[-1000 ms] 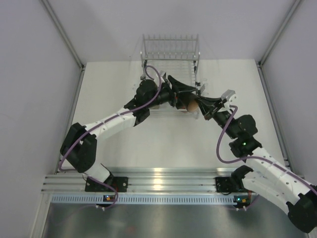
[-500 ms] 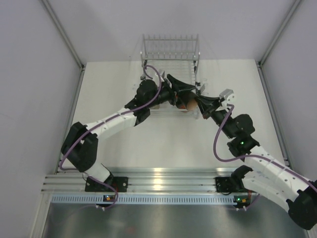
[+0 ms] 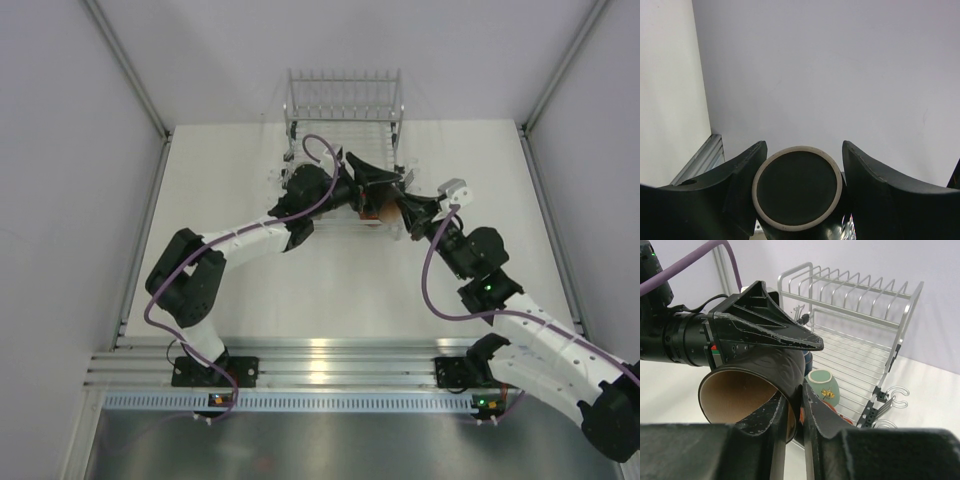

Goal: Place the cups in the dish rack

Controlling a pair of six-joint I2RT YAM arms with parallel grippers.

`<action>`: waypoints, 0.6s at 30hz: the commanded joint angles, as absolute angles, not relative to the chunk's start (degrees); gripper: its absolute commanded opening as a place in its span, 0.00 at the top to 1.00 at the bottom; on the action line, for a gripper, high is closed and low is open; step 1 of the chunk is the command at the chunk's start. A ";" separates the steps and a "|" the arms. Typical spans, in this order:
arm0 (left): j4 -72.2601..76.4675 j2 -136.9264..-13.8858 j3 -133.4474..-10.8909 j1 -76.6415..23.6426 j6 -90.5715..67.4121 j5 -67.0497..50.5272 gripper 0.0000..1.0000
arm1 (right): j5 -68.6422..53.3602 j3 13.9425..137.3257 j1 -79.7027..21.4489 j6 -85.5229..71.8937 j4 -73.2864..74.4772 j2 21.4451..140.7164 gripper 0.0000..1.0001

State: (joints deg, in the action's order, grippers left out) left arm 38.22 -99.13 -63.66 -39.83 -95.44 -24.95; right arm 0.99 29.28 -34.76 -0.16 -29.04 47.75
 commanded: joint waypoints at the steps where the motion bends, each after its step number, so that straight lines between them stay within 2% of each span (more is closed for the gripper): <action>1: 50.80 -97.56 -66.53 -41.31 -96.07 -28.65 1.00 | -3.96 30.68 -36.83 -1.32 -25.84 48.43 0.82; 6: 50.71 -96.33 -64.08 -40.26 -96.06 -28.30 1.00 | -2.47 29.18 -36.91 -2.63 -27.68 48.17 0.75; 11: 52.55 -95.80 -61.17 -39.99 -97.56 -27.07 1.00 | -1.32 28.56 -36.83 -2.64 -28.39 47.90 0.75; 18: 52.56 -96.68 -62.66 -38.41 -97.38 -26.72 1.00 | -0.27 28.83 -36.83 -2.11 -25.85 45.09 0.67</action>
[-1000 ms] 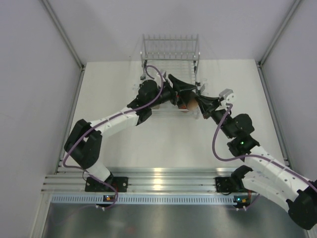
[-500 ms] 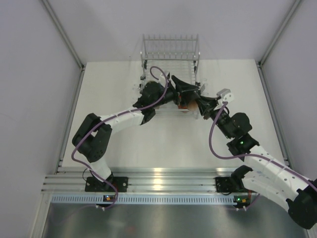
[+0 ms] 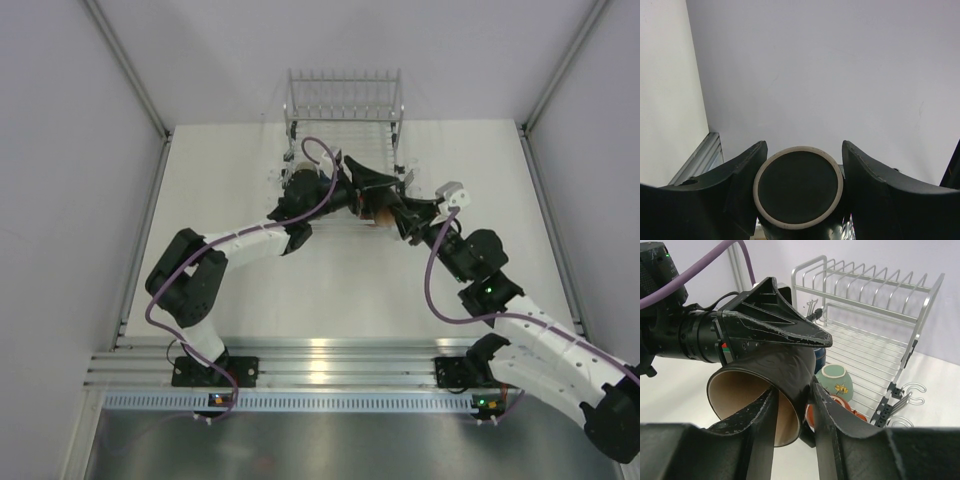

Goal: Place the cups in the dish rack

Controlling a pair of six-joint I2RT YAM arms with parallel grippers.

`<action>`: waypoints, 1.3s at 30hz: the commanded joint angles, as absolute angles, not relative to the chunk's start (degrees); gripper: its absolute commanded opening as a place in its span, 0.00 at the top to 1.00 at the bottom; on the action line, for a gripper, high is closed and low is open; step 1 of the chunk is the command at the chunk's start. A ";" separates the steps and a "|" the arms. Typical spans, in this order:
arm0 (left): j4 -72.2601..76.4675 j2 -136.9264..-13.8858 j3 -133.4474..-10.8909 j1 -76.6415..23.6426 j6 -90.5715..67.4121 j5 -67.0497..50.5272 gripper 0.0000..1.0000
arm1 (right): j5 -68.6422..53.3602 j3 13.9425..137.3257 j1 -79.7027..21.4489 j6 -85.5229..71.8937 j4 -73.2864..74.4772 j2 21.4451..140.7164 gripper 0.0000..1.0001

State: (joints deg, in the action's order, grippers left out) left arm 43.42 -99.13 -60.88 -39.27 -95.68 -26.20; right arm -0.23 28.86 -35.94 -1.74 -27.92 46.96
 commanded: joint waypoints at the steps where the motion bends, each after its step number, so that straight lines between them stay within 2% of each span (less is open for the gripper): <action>1: 52.65 -96.94 -62.84 -37.89 -97.30 -26.63 1.00 | -0.26 29.00 -36.83 -1.94 -25.06 43.61 0.66; 8: 57.83 -102.64 -64.77 -36.83 -100.89 -25.93 1.00 | 3.16 29.88 -36.83 -1.05 -18.20 37.27 0.64; 13: 53.02 -105.82 -69.34 -34.20 -96.87 -26.72 1.00 | 5.44 29.53 -36.83 -2.72 -11.62 29.56 0.63; 16: 44.86 -106.44 -74.76 -32.18 -86.52 -29.26 1.00 | 7.29 29.18 -36.83 -2.99 -8.19 24.45 0.62; 17: 35.95 -105.74 -75.93 -31.73 -77.87 -28.57 1.00 | 7.73 29.18 -36.83 -2.90 -7.39 23.48 0.62; 20: 25.09 -105.38 -79.18 -30.85 -66.46 -26.11 1.00 | 9.40 29.00 -36.83 -2.37 -5.36 21.10 0.62; 26: 20.67 -104.86 -79.63 -29.18 -56.71 -21.56 1.00 | 10.46 28.22 -36.83 -1.76 -4.83 21.53 0.62; 31: 18.37 -101.70 -75.77 -29.71 -44.06 -14.42 1.00 | 10.20 27.16 -36.83 -2.11 -5.27 22.06 0.62; 39: 18.37 -97.74 -70.84 -31.72 -33.85 -8.35 1.00 | 10.28 27.51 -36.91 -2.02 -5.19 24.17 0.62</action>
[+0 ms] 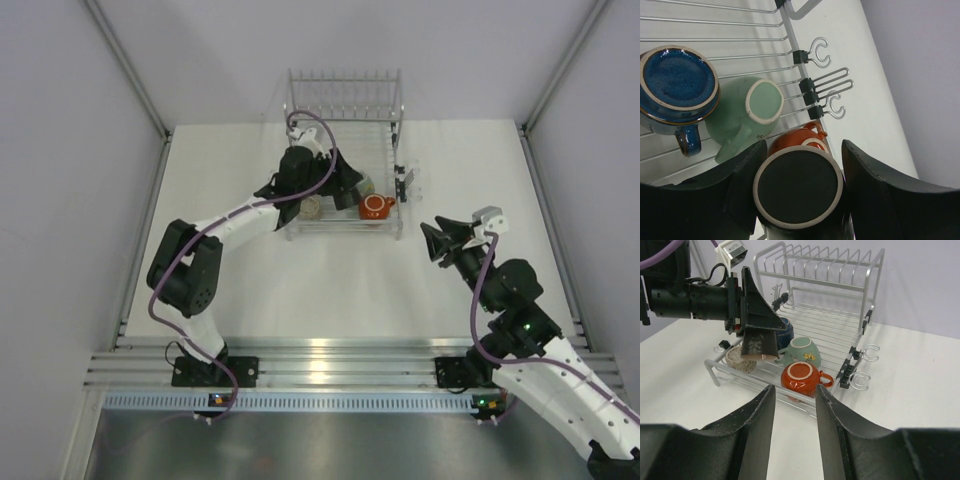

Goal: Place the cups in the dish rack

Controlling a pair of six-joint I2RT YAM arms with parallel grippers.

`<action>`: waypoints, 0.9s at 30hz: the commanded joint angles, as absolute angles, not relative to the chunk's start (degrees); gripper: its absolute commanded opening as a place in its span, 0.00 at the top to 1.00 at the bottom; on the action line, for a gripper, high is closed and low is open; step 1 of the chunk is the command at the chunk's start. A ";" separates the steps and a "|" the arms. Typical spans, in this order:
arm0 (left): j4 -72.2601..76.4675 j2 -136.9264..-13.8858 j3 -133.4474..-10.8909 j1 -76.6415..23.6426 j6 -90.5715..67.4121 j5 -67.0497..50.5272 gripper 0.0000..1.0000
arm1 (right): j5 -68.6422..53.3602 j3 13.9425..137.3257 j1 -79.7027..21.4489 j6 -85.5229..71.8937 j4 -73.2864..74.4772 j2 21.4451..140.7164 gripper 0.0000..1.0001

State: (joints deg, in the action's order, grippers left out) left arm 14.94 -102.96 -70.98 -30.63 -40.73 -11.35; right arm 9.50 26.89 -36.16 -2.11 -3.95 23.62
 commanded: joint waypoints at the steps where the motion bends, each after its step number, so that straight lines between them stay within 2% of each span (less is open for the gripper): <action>1: 18.37 -96.95 -69.62 -31.90 -32.45 -7.48 1.00 | 10.20 27.51 -36.83 -2.02 -5.19 24.08 0.62; 11: 21.71 -96.50 -64.25 -32.70 -25.67 -3.87 1.00 | 9.76 27.51 -36.83 -2.46 -5.27 24.52 0.62; 27: 38.50 -101.07 -57.13 -33.75 -19.52 -0.62 1.00 | 10.37 27.25 -36.83 -2.20 -4.22 22.94 0.61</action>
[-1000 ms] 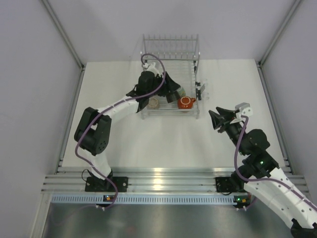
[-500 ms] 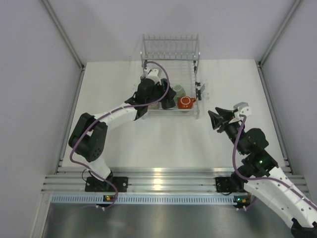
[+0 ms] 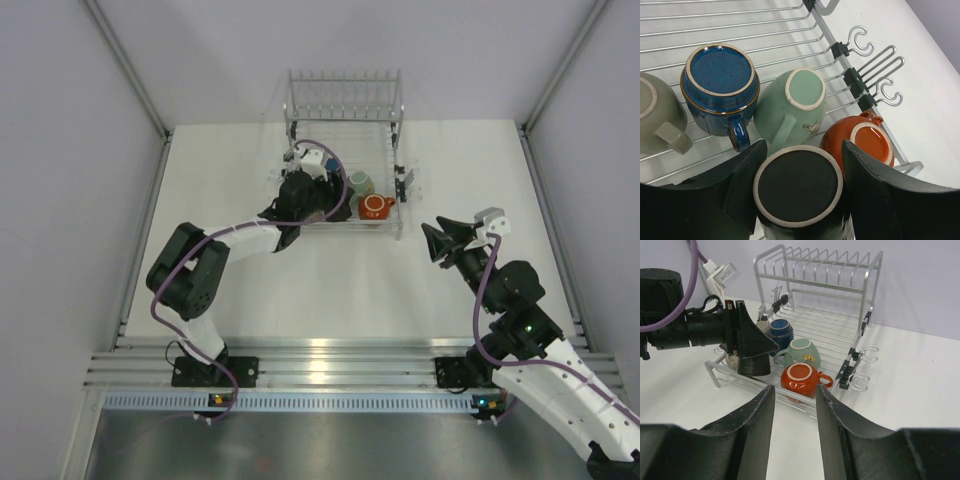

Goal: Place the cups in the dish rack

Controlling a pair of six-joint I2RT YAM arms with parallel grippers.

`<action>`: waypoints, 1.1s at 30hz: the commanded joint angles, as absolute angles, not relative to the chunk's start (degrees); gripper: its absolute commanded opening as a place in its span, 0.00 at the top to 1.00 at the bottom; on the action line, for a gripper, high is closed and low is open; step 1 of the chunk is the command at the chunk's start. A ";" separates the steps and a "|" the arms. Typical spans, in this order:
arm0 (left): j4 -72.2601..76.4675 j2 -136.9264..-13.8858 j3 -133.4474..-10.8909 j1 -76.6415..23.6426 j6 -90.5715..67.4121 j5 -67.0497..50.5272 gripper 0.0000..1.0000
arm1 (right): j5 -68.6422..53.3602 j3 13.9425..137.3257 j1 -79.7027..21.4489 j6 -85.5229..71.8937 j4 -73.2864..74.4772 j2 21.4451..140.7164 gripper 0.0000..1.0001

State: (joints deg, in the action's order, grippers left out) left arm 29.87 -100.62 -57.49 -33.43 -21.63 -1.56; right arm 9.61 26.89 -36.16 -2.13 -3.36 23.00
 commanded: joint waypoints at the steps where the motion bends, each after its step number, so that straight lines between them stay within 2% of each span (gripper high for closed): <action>1: 38.76 -101.77 -57.22 -33.75 -19.25 -0.62 1.00 | 10.28 27.25 -36.83 -2.11 -4.22 23.03 0.61; 16: 46.92 -106.78 -56.69 -34.19 -13.01 4.57 1.00 | 10.55 26.72 -36.83 -2.20 -4.75 22.94 0.61; 33: 59.58 -111.53 -50.98 -42.45 -0.88 18.62 1.00 | 9.76 25.93 -36.91 -2.02 -6.33 25.22 0.59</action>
